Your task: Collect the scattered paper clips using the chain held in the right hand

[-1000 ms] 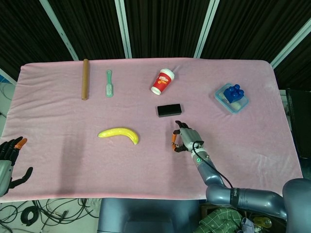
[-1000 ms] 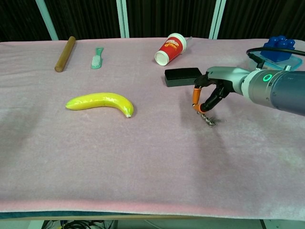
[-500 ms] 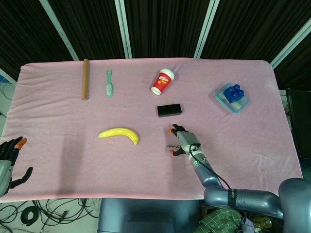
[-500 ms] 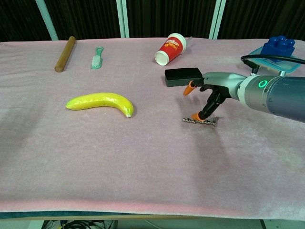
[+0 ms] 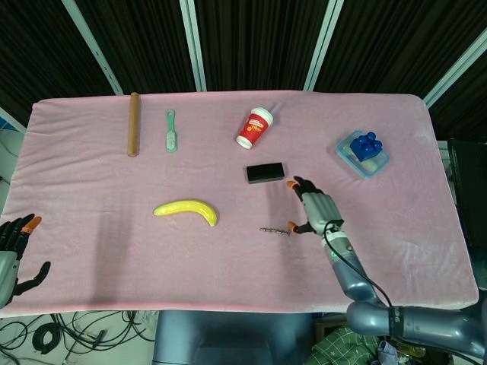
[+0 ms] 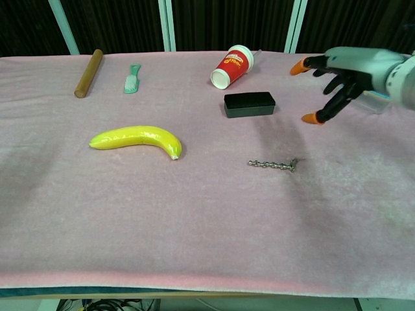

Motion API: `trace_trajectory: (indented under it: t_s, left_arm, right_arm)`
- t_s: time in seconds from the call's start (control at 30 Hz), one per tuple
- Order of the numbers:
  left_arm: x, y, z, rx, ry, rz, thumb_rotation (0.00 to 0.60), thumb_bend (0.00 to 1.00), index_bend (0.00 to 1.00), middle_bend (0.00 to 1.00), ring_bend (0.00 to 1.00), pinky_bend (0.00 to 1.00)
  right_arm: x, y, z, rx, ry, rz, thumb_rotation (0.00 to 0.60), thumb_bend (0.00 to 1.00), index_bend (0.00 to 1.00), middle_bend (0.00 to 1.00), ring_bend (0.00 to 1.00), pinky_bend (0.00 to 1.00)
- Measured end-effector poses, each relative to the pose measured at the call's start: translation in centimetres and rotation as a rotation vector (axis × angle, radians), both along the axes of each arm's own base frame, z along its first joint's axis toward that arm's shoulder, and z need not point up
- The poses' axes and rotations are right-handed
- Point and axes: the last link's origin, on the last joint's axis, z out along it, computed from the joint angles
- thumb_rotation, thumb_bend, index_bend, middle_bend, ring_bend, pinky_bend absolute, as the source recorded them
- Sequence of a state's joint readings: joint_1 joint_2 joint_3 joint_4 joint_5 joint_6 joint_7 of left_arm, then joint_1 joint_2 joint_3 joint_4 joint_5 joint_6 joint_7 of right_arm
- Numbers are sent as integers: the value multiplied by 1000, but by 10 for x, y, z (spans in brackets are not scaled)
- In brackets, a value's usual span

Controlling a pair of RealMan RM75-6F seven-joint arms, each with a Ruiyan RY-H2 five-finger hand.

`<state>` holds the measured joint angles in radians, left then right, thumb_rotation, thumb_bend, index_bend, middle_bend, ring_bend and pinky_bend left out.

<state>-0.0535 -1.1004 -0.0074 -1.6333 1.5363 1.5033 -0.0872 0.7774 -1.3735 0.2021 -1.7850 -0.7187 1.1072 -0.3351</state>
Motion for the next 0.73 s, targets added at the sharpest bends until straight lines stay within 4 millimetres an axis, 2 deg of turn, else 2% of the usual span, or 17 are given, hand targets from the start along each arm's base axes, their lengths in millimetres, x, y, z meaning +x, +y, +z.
trace_trajectory:
  t_s: [0.13,0.23,0.4,0.57,0.73]
  left_arm:
    - [1,0,0,3,2,-5,600,357,104,38,0,0]
    - [2,0,0,7,7,-12,600,357,104,38,0,0]
    - [4,-1,1,18,9,-21,600,357,104,38,0,0]
    - [8,-2,1,18,1,-30,600,357,104,38,0,0]
    - [12,-4,-1,9,2,-40,600,357,104,38,0,0]
  right_arm:
    - [-20,17,28,-77,30,29,600,200,100,0,0,169]
    - [-41,38,48,-146,71,53,600,199,92,0,0,169]
    - [-83,86,77,-282,133,38,600,200,85,0,0,169]
    - [-124,132,90,-352,218,10,600,200,74,0,0,169]
    - [-144,153,87,-374,261,20,600,199,62,0,0,169]
